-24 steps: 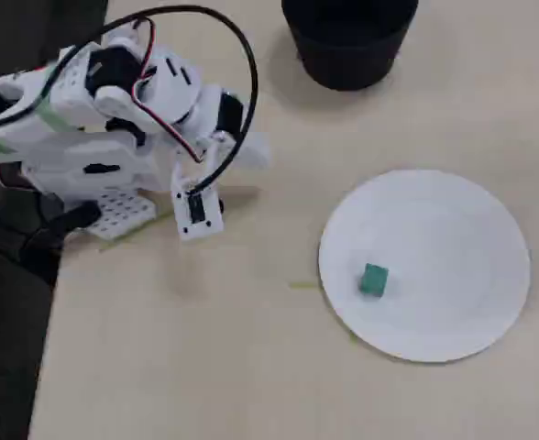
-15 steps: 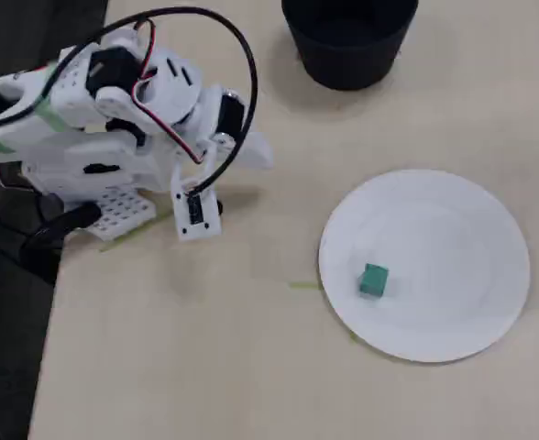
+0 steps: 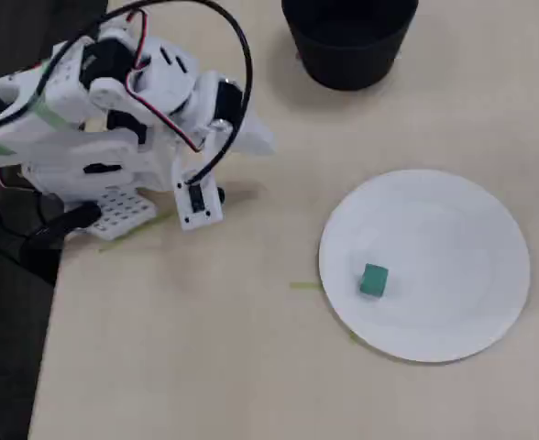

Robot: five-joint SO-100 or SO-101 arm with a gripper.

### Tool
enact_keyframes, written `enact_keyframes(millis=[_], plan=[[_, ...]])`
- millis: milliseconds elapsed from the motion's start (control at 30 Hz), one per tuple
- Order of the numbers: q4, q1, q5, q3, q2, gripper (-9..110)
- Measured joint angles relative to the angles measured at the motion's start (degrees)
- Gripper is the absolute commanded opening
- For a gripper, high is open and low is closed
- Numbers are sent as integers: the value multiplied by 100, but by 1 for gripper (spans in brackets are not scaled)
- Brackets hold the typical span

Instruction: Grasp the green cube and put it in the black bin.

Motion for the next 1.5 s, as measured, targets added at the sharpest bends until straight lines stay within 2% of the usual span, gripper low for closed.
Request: enact_keyframes(millis=[167, 400, 633, 933, 1500], plan=[[237, -114, 97, -1547, -949, 0], [1213, -246, -686, -4500, -3911, 0], [2118, 158, -1406, -6390, -5458, 0], [2118, 1617, -1090, -6557, -6337, 0], [1037, 2030, -949, -6812, -8684, 0]])
